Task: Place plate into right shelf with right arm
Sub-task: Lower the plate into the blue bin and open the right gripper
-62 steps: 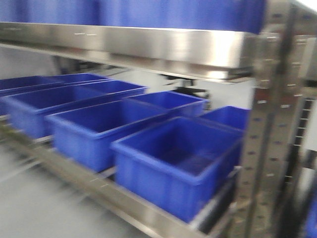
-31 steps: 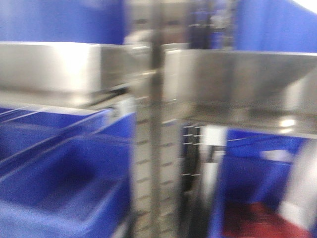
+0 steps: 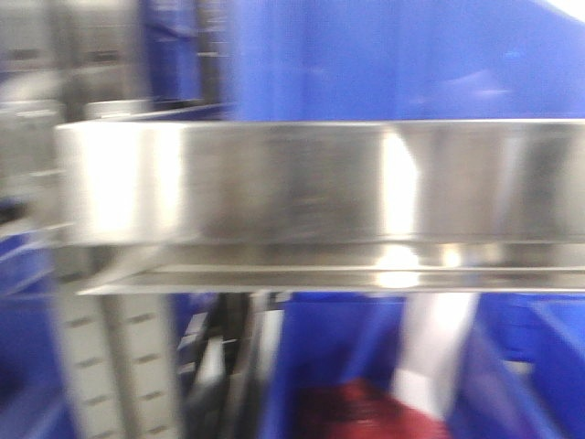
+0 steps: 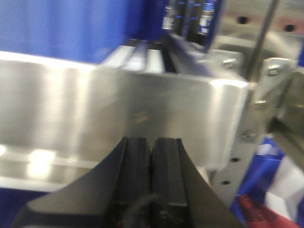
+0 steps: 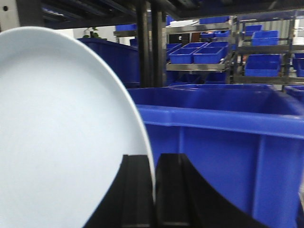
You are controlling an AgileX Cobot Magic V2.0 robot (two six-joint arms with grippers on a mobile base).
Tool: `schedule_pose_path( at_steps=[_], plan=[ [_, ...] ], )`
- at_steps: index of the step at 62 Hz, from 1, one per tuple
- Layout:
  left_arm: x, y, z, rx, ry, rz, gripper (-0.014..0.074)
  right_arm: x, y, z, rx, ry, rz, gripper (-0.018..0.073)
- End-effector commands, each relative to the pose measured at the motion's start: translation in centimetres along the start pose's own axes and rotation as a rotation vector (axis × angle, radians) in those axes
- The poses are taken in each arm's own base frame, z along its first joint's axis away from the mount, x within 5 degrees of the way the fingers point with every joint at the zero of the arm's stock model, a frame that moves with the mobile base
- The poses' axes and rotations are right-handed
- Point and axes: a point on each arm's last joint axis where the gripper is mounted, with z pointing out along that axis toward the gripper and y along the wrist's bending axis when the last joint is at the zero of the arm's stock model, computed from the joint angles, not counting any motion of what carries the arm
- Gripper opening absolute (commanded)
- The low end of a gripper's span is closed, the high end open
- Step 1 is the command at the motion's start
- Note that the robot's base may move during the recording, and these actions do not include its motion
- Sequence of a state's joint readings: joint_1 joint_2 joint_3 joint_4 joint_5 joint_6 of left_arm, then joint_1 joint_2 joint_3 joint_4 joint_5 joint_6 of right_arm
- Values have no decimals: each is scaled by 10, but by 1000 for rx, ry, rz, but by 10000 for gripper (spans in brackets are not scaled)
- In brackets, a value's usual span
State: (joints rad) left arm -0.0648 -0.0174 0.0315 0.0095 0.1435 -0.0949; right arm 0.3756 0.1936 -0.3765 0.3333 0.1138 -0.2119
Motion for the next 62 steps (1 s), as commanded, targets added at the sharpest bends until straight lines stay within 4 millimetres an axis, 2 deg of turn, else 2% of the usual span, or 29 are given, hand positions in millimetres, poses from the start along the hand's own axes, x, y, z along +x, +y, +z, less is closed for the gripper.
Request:
schedule_pose_path(
  at_steps=[1, 62],
  plan=[
    [-5, -1, 0, 15, -80, -8, -47, -19, -1, 0, 18, -119, -1, 55],
    [-5, -1, 0, 15, -80, -8, -47, -19, -1, 0, 18, -119, -1, 55]
  ],
)
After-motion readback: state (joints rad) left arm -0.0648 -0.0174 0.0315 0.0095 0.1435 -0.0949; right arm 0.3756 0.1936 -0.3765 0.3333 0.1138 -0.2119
